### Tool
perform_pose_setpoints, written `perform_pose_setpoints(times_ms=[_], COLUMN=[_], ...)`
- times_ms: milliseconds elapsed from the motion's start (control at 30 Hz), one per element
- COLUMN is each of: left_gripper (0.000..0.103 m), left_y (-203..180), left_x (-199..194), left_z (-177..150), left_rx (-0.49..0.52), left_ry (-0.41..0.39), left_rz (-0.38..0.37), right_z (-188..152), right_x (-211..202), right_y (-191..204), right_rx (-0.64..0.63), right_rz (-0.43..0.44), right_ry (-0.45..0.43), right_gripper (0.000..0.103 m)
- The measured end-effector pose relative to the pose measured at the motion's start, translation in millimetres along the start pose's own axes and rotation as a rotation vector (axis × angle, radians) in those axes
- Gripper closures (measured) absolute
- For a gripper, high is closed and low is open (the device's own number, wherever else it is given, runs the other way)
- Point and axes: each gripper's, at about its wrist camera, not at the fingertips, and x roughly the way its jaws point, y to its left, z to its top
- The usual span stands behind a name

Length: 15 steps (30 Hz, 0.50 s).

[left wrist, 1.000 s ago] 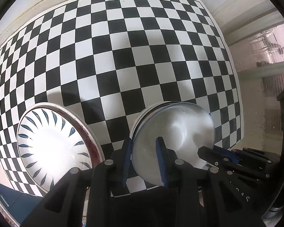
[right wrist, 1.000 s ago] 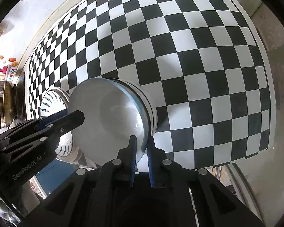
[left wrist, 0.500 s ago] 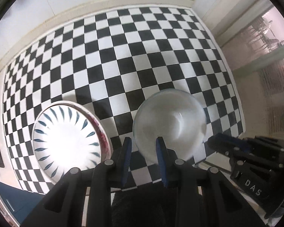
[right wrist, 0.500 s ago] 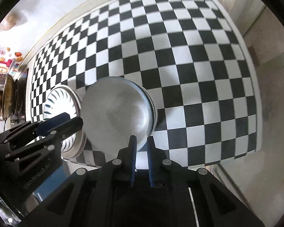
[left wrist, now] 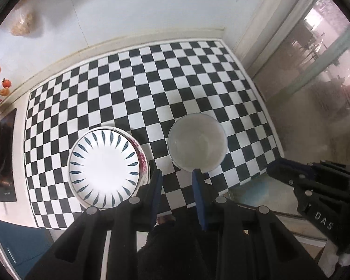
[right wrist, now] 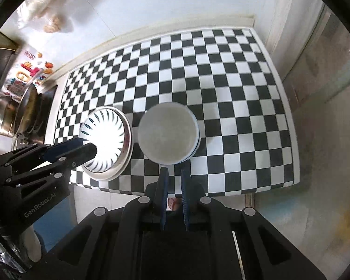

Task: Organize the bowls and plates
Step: 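Lower the blue-dot bowl into the bowl stack and open both grippers, then grip the rim of the bowl stack with both grippers and lift it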

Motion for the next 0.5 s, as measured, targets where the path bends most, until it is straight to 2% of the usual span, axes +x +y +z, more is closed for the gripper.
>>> perform_pose_setpoints(times_ms=[267,500], left_gripper=[0.079,0.079], left_y=[-1,-4], left_x=[-34,-40], left_z=[-13,-20], left_rx=[0.001,-0.012], left_ry=[-0.056,-0.057], left_rz=[-0.006,-0.027], right_z=[-17,-28], right_x=[-42,-55], right_y=[13,12], right_rx=[-0.012,0.007], right_rz=[-0.03,0.004], right_ry=[-0.075,-0.082], right_gripper=[0.091,0.091])
